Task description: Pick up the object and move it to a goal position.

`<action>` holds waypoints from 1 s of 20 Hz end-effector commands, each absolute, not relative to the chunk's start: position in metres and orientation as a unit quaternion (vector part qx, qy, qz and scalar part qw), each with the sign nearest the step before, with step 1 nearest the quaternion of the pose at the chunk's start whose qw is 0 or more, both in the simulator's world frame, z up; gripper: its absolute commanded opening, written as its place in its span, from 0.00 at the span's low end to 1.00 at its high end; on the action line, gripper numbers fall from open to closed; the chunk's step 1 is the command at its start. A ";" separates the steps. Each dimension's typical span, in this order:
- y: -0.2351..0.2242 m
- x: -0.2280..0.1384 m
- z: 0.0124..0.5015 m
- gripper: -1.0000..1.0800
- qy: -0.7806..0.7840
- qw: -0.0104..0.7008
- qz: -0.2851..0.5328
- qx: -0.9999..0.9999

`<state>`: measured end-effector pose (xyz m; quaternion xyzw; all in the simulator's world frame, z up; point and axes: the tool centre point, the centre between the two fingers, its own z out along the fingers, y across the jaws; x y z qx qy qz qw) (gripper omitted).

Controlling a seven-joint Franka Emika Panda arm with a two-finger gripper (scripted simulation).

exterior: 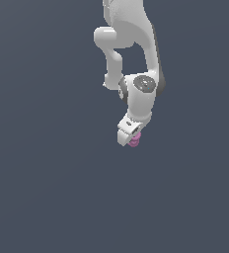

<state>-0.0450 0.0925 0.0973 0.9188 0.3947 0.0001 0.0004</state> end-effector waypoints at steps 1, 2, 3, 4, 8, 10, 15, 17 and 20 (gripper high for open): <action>0.108 -0.044 0.117 0.00 0.395 0.000 0.000 0.919; 0.115 -0.043 0.126 0.00 0.395 0.000 0.000 0.919; 0.123 -0.043 0.135 0.00 0.395 0.000 0.000 0.919; 0.130 -0.042 0.145 0.00 0.395 0.000 0.000 0.919; 0.155 -0.039 0.176 0.00 0.395 0.000 0.000 0.919; 0.165 -0.038 0.189 0.00 0.395 0.000 0.000 0.919; 0.182 -0.034 0.210 0.00 0.395 0.000 0.000 0.919; 0.185 -0.033 0.215 0.00 0.395 0.000 0.000 0.919; 0.188 -0.032 0.218 0.00 0.395 0.000 0.000 0.919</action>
